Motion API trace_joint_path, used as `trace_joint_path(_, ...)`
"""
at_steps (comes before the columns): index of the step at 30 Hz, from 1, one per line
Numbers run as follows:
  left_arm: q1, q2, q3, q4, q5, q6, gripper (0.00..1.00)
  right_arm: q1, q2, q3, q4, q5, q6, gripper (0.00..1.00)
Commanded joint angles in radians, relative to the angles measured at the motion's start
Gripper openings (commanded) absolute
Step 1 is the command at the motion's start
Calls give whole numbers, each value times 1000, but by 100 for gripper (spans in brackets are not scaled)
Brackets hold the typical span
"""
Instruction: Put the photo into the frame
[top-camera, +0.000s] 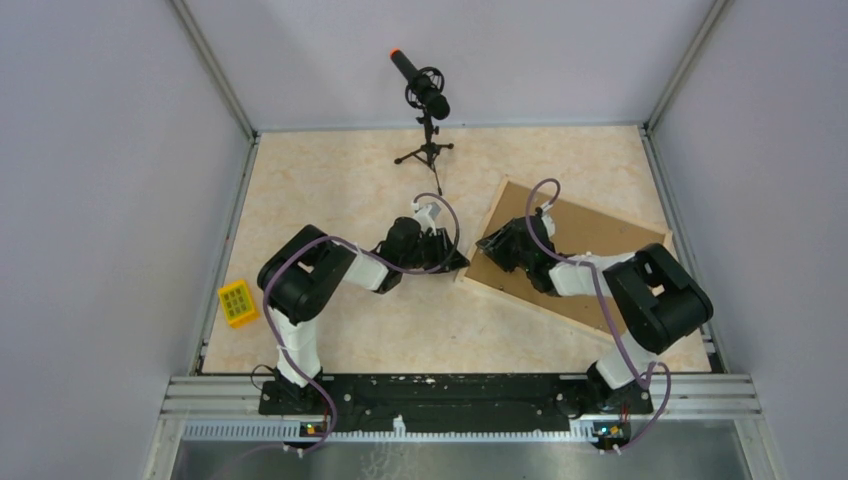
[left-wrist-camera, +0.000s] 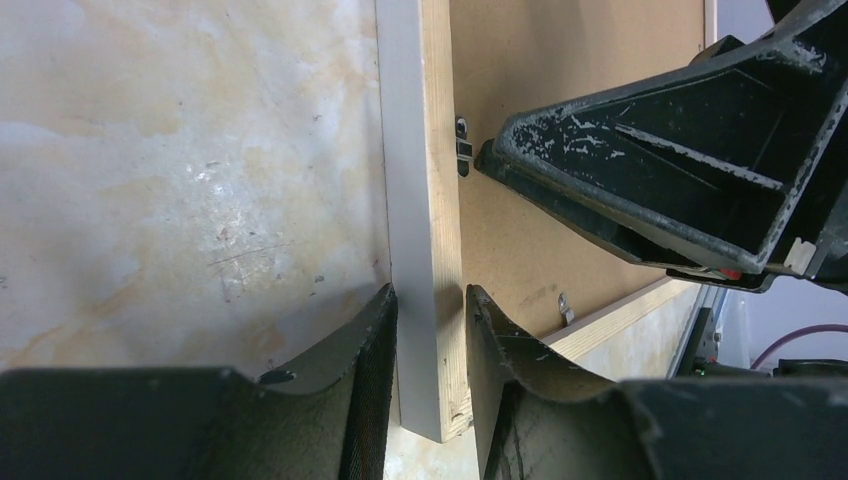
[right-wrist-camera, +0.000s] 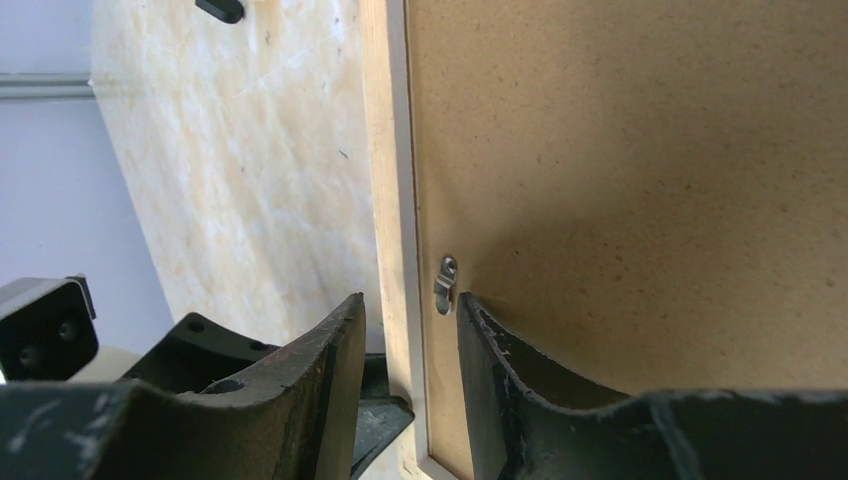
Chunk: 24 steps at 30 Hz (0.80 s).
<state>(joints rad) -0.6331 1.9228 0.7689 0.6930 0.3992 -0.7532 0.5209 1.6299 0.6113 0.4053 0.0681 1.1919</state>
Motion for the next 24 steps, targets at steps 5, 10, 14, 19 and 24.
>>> trace_joint_path(5, -20, 21, 8, -79, 7, 25, 37, 10, -5, -42, -62, 15, -64, 39)
trace_joint_path(10, -19, 27, 11, -78, 12, 22, 37, 10, 63, -15, 7, -6, -46, 39)
trace_joint_path(14, -20, 27, 10, -77, 14, 22, 37, 10, 98, -18, 77, -17, -8, 39)
trace_joint_path(19, -23, 33, 12, -68, 25, 15, 36, 14, 106, -67, 135, 76, 76, 38)
trace_joint_path(24, -30, 42, 19, -60, 36, 10, 36, 20, 143, -111, 267, 111, 166, 38)
